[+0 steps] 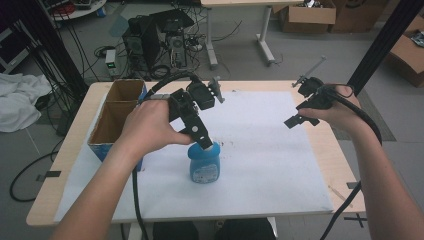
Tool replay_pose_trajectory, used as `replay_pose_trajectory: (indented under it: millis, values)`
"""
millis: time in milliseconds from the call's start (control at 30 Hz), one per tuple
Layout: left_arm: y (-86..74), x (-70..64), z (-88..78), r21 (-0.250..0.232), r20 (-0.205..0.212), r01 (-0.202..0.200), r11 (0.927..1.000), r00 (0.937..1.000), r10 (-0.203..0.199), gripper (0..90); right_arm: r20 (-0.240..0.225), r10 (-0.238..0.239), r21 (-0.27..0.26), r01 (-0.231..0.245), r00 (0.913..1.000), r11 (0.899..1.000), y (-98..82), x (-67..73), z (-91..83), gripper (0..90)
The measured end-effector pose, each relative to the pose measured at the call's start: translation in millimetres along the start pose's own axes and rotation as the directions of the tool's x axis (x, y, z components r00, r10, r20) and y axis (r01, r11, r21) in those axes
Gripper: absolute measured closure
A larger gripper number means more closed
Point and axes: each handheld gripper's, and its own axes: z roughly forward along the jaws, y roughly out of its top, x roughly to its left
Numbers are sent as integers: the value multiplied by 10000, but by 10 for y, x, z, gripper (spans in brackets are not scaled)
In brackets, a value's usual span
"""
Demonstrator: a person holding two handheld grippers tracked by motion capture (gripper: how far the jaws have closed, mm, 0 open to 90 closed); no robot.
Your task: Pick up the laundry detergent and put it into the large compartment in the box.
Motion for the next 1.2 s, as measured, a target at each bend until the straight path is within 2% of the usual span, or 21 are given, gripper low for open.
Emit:
replay_pose_trajectory:
  millis: [267, 533, 800, 1033, 1200]
  values:
    - [10, 8, 15, 21, -1, -75, 10000, 10000, 75, 0, -59, -1, 35, 1, 10000, 10000, -13, -19, 53, 188]
    - [8, 0, 78, -96, 84, -439, 9990, 9990, 440, 0, -110, -12, 31, 12, 9999, 10000, -28, -29, 81, 189]
    - [-9, 13, 199, -225, 176, -715, 9972, 9973, 719, 1, -114, -117, 44, 118, 9999, 9999, -26, -16, 116, 187]
    - [-7, 18, 379, -14, 330, -950, 9955, 9949, 950, 1, -130, -77, 60, 77, 9999, 10000, -32, -20, 155, 186]
    - [10, 31, 501, 119, 452, -795, 9968, 9959, 789, 1, -145, -58, 84, 59, 9999, 9999, -38, -38, 182, 187]
